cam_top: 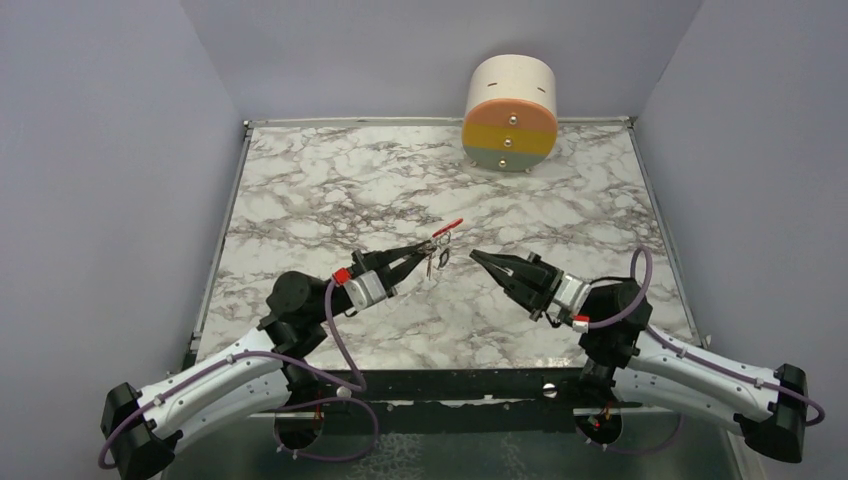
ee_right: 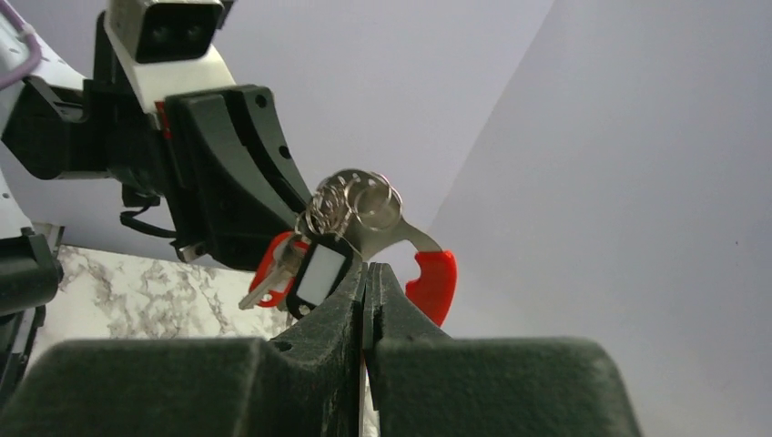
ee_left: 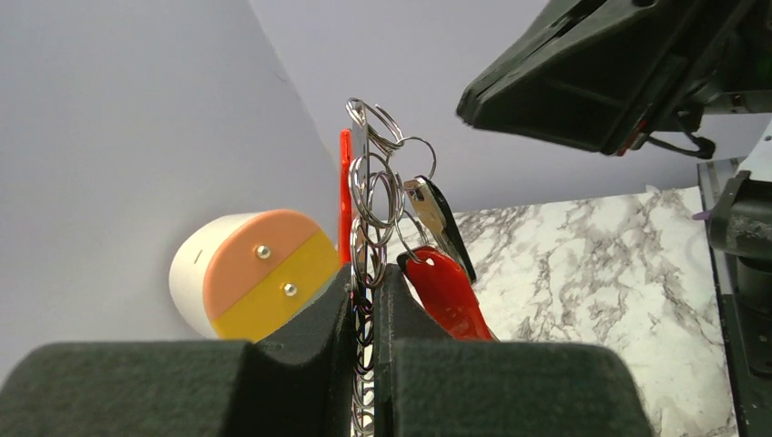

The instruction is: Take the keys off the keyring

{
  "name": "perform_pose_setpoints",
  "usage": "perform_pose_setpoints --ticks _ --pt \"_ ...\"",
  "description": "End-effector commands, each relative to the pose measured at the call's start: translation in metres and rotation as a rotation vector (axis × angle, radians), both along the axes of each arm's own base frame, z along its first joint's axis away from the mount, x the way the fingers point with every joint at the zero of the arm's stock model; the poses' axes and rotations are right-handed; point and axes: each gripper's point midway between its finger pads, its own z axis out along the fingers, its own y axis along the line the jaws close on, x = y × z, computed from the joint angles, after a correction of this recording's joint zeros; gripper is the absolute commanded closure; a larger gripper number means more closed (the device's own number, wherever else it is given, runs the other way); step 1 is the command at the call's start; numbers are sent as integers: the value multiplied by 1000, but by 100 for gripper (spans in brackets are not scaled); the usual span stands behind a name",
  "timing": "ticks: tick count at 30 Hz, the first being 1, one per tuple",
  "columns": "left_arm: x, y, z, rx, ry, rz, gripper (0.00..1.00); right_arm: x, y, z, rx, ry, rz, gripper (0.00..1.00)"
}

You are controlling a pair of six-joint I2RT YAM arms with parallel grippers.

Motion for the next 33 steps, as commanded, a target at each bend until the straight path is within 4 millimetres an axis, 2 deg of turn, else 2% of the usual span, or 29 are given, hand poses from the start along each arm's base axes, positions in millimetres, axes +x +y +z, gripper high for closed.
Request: perform_pose_setpoints --ticks 1,5,9,15,20,28,33 --pt "13 8 19 -58 -10 84 100 -19 13 12 -85 -49 109 98" --pt "16 5 17 -51 7 87 100 -32 26 10 -144 -58 208 98" --pt "15 5 20 -57 4 81 100 -38 36 5 -181 -43 268 85" --pt "14 5 20 -59 9 78 100 -38 50 -14 -232 21 321 86" --pt "11 6 21 -64 6 67 100 -32 53 -24 -245 53 306 85" --pt "7 4 20 -62 1 44 100 -17 53 -35 -206 71 236 77" --pt "5 4 21 -71 -4 36 100 -1 58 -46 -187 107 175 67"
